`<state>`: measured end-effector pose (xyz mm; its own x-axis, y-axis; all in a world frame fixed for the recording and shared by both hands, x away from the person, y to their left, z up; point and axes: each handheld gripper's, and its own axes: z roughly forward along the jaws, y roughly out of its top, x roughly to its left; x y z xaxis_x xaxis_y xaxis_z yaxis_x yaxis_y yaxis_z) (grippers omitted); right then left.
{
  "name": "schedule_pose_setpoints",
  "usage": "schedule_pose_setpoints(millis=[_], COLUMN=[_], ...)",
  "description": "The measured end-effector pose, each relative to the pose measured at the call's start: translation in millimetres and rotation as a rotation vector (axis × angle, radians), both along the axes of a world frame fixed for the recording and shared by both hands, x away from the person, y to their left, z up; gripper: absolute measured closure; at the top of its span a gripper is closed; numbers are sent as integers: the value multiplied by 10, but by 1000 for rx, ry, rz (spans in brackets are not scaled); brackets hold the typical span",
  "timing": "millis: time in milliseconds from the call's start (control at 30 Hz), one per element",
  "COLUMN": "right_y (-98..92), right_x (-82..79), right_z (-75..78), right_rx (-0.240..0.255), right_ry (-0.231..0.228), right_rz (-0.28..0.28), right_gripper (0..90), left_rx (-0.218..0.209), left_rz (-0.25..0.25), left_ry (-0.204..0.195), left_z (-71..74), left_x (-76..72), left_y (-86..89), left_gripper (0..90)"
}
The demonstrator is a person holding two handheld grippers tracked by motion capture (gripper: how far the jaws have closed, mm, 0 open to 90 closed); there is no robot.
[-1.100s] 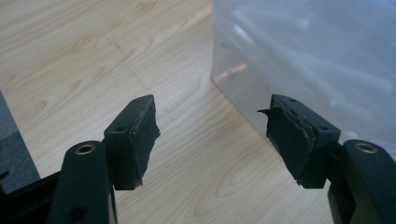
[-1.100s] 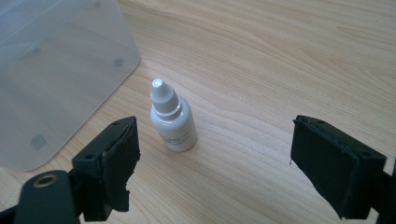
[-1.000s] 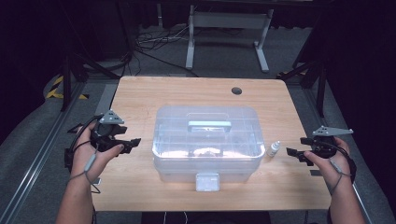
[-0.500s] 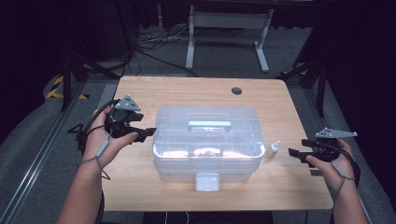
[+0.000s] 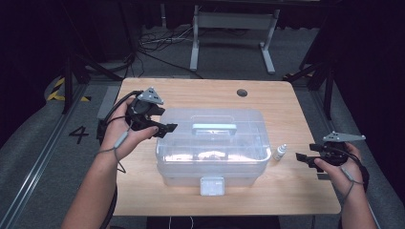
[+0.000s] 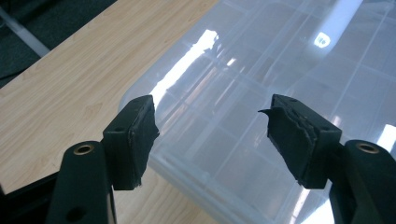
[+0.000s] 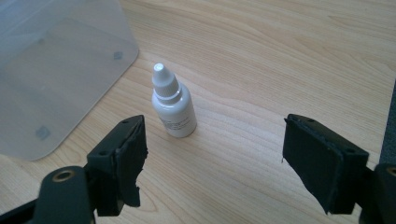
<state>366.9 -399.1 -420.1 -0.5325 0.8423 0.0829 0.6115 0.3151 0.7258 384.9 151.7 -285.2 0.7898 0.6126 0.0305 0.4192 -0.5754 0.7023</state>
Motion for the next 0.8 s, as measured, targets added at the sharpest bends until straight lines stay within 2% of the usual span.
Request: schedule_pose_setpoints(millis=[333,500,567,633,700,800], right_y=[-2,0,0,-4,-15,-15], right_x=[11,11,14,11,10,13], right_z=[-22,-32,-32,-32,-35,-40], right_rx=[-31,-21,-20,-17,-16,-15], right_ry=[17,18,13,15,15,17], right_rz=[9,9,12,11,8,6], right_gripper=[229,224,222,221,221,221], left_rx=[-9,4,4,-17,-45,-39], left_rz=[-89,-77,-80,-91,-114,-166], left_ry=[2,-16,-20,-14,-9,-1], left_z=[16,40,54,85,120,131], left_x=[135,201,201,191,167,126], left_y=[-301,-371,-376,-358,-356,-436], left_gripper=[311,325,324,314,315,308])
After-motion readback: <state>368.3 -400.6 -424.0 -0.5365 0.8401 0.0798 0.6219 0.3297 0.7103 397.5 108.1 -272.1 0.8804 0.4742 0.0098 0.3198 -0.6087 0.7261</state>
